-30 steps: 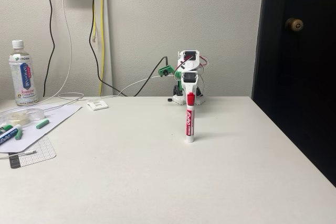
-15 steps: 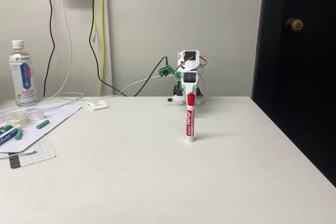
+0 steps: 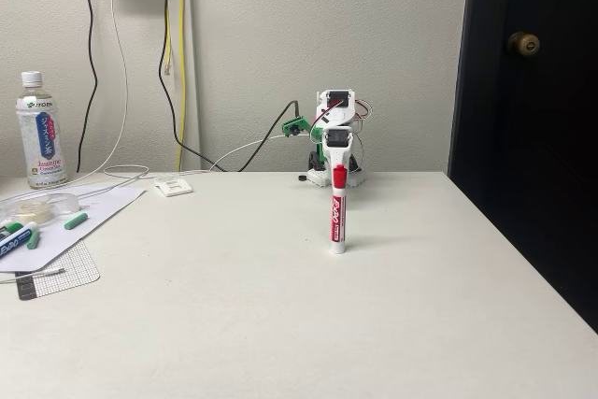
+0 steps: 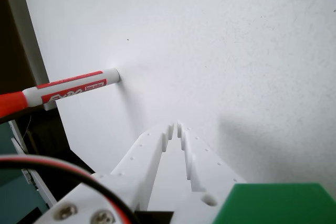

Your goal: Pick up the red marker.

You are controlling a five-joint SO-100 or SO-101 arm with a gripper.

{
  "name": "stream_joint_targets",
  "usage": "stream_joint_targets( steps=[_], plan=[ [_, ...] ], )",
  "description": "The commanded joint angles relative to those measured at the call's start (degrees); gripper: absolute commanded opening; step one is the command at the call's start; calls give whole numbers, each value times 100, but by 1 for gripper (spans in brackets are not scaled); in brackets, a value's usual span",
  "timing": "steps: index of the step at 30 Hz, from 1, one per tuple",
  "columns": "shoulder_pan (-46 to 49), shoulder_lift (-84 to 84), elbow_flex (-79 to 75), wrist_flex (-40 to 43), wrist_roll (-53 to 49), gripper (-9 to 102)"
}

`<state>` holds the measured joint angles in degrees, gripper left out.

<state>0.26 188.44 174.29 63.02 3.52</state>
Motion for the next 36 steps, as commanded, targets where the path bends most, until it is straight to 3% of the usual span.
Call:
stream_joint_targets(
  steps=[1,11,36],
  plan=[
    [35,26,-88,9,-9,0],
    [0,26,-114,-44,-123,0],
    [105,35,-1547,-844,-3199,0]
  ],
)
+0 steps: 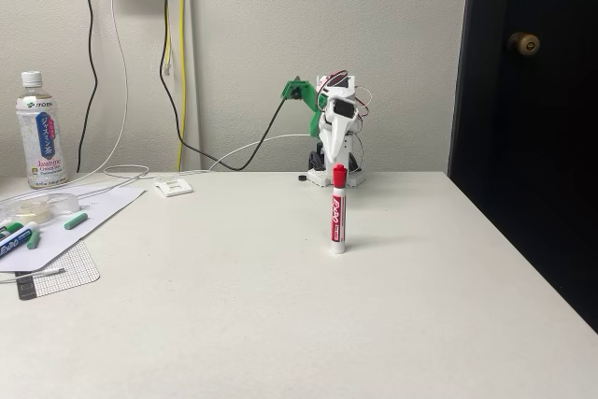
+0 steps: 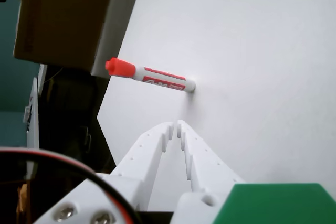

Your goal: Pick up the red marker.

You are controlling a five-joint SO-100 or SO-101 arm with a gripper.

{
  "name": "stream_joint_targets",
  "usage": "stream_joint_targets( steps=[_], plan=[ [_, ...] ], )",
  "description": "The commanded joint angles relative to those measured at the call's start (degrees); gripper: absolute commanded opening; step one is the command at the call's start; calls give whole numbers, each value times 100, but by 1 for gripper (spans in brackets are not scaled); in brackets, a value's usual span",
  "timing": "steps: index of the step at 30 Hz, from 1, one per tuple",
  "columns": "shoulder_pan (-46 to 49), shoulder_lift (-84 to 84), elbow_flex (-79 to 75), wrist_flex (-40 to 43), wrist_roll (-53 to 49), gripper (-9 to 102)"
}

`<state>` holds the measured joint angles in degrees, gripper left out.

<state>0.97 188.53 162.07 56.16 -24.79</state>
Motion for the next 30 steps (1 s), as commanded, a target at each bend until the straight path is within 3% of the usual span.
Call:
stream_joint_targets(
  steps=[1,30],
  plan=[
    [44,26,-334,-220,-545,0],
    [580,-1345,-729,-2127,-5150,0]
  ],
)
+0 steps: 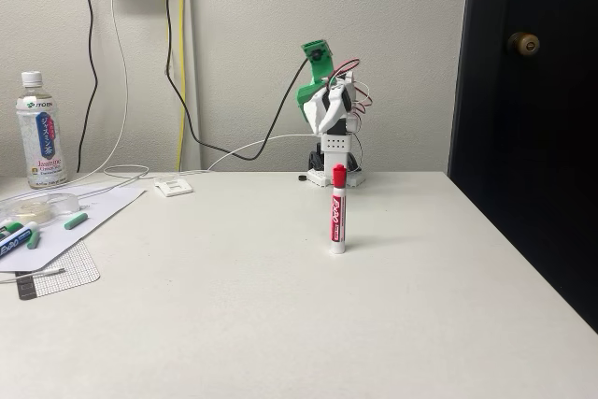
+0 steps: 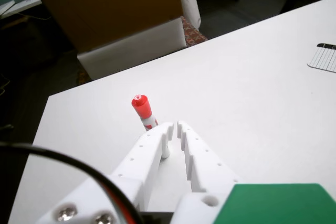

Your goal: Pick up the red marker.

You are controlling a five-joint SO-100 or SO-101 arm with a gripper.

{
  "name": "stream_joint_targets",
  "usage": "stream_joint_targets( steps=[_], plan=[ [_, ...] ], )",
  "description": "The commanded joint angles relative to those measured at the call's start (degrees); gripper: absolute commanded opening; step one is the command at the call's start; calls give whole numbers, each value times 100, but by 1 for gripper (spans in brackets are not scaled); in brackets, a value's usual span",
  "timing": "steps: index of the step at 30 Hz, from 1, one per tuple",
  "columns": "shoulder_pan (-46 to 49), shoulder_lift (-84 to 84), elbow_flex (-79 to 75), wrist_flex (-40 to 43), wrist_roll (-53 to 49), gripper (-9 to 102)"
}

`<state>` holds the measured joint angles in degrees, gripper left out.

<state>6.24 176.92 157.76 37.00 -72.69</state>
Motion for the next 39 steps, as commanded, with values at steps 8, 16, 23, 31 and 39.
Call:
stream_joint_targets(
  steps=[8,16,23,31,39],
  plan=[
    [18,-923,-308,-519,-1169,0],
    [-413,-1591,-290,-914,-1406,0],
    [-712,-2224,-246,-1415,-1415,0],
    [-861,-2320,316,-2303,-1371,0],
    [-879,-2250,800,-2812,-1336,0]
  ],
)
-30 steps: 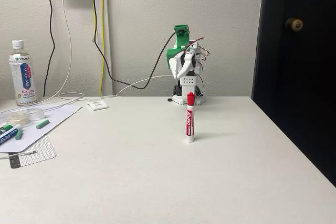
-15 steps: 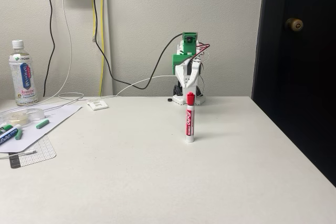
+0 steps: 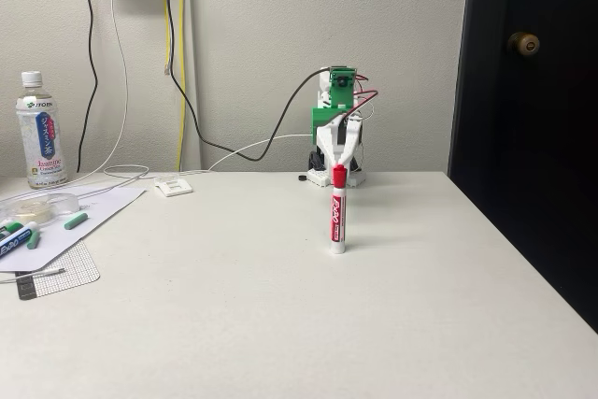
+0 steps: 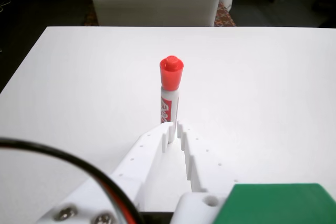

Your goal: Pick up the red marker.

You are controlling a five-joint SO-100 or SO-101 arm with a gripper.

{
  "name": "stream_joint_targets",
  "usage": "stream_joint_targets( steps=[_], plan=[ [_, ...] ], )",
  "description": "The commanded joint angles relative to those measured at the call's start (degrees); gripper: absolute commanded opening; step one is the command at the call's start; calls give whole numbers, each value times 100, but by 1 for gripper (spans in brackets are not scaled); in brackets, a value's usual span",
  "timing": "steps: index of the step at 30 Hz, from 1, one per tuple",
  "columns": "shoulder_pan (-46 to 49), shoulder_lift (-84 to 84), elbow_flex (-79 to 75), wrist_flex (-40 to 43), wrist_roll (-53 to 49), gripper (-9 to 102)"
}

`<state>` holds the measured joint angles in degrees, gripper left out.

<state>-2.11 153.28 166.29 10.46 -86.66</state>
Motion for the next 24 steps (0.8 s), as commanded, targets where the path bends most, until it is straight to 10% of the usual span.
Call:
stream_joint_targets(
  steps=[1,24],
  plan=[
    [-44,97,-35,-193,62,0],
    [-35,-642,984,-2619,246,0]
  ],
)
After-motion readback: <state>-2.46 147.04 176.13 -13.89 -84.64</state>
